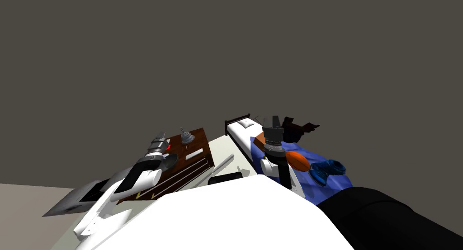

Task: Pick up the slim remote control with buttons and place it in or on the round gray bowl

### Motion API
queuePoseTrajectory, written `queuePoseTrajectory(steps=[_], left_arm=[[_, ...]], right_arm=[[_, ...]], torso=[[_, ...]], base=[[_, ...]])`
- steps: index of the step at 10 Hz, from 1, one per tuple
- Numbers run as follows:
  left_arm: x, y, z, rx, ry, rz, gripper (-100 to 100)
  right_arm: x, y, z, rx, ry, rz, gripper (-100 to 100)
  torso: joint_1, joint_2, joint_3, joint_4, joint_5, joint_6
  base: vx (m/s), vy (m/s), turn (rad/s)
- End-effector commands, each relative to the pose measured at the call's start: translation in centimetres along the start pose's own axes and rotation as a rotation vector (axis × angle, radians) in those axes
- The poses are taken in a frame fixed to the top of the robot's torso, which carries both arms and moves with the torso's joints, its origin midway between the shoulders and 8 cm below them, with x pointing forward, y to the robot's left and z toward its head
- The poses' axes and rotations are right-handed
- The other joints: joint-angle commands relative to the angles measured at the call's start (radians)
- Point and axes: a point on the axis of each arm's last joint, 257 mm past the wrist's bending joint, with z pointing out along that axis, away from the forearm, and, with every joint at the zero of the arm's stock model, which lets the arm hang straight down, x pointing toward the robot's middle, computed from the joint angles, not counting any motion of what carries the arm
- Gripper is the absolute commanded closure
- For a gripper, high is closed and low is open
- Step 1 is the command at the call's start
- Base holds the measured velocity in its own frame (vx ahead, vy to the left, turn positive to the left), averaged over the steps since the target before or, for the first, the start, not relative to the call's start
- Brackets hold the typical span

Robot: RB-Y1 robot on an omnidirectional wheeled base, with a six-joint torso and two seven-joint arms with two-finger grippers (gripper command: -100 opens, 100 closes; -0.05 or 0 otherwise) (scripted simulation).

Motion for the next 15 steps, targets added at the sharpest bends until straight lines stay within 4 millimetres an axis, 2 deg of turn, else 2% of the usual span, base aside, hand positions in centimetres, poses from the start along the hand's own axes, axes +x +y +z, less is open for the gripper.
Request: queuePoseTrajectory(steps=[1,2,3,4,5,6,7,8,9,10,11,12,13,14,15], left_arm=[[-1.3,1.9,0.0,-0.058,-0.019,0.009,-100],[-3.5,3.6,0.3,-0.106,-0.052,0.024,-100],[-3.6,4.2,0.3,-0.129,-0.053,0.023,-100],[-5.7,5.6,0.5,-0.170,-0.087,0.033,-100],[-5.9,6.7,0.2,-0.203,-0.090,0.032,-100],[-8.0,7.8,0.3,-0.242,-0.124,0.036,-100],[-8.2,9.1,-0.1,-0.277,-0.128,0.034,-100],[-10.2,10.1,-0.1,-0.322,-0.161,0.034,-100],[-10.5,11.6,-0.7,-0.356,-0.168,0.031,-100],[-12.3,12.6,-1.0,-0.400,-0.200,0.026,-100],[-12.6,14.0,-1.6,-0.434,-0.206,0.023,-100],[-14.3,14.7,-1.9,-0.464,-0.236,0.014,-100],[-14.6,16.5,-2.8,-0.513,-0.244,0.008,-100],[-14.6,16.6,-2.8,-0.515,-0.245,0.008,-100],[-16.3,18.6,-4.1,-0.580,-0.280,-0.010,-100]], right_arm=[[0.0,0.0,0.0,0.000,0.000,0.000,0],[0.0,0.0,0.0,0.000,0.000,0.000,0],[0.0,0.0,0.0,0.000,0.000,0.000,0],[0.0,0.0,0.0,0.000,0.000,0.000,0],[0.0,0.0,0.0,0.000,0.000,0.000,0],[0.0,0.0,0.0,0.000,0.000,0.000,0],[0.0,0.0,0.0,0.000,0.000,0.000,0],[0.0,0.0,0.0,0.000,0.000,0.000,0],[0.0,0.0,0.0,0.000,0.000,0.000,0],[0.0,0.0,0.0,0.000,0.000,0.000,0],[0.0,0.0,0.0,0.000,0.000,0.000,0],[0.0,0.0,0.0,0.000,0.000,0.000,0],[0.0,0.0,0.0,0.000,0.000,0.000,0],[0.0,0.0,0.0,0.000,0.000,0.000,0],[0.0,0.0,0.0,0.000,0.000,0.000,0]], torso=[[0.000,0.000,0.000,0.000,0.000,0.000],[0.001,0.000,0.000,0.000,0.000,-0.001],[0.001,-0.001,0.000,0.000,0.000,0.000],[0.001,-0.001,0.000,0.000,0.000,-0.001],[0.001,-0.001,0.000,0.000,0.000,0.000],[0.001,-0.001,0.000,0.000,0.000,-0.001],[0.001,-0.001,0.000,0.000,0.000,0.000],[0.002,-0.001,-0.001,0.000,0.000,-0.001],[0.002,-0.001,-0.001,0.000,0.000,0.000],[0.002,-0.001,-0.001,0.000,0.001,-0.002],[0.002,-0.001,-0.001,0.000,0.000,-0.001],[0.003,-0.002,-0.001,0.000,0.001,-0.001],[0.003,-0.002,-0.001,0.000,0.001,0.000],[0.004,-0.002,-0.001,-0.001,0.001,-0.002],[0.004,-0.002,-0.001,0.000,0.001,-0.002]], base=[[-0.031,-0.033,-0.186],[-0.025,-0.051,-0.296],[-0.023,-0.041,-0.177],[-0.030,-0.051,-0.357],[-0.026,-0.041,-0.174],[-0.020,-0.048,-0.280],[-0.014,-0.032,-0.160],[-0.013,-0.043,-0.317],[-0.012,-0.031,-0.167],[-0.008,-0.037,-0.269],[-0.003,-0.022,-0.166],[0.002,-0.023,-0.311],[0.004,-0.010,-0.140],[0.004,-0.001,0.030],[0.008,-0.011,-0.258]])
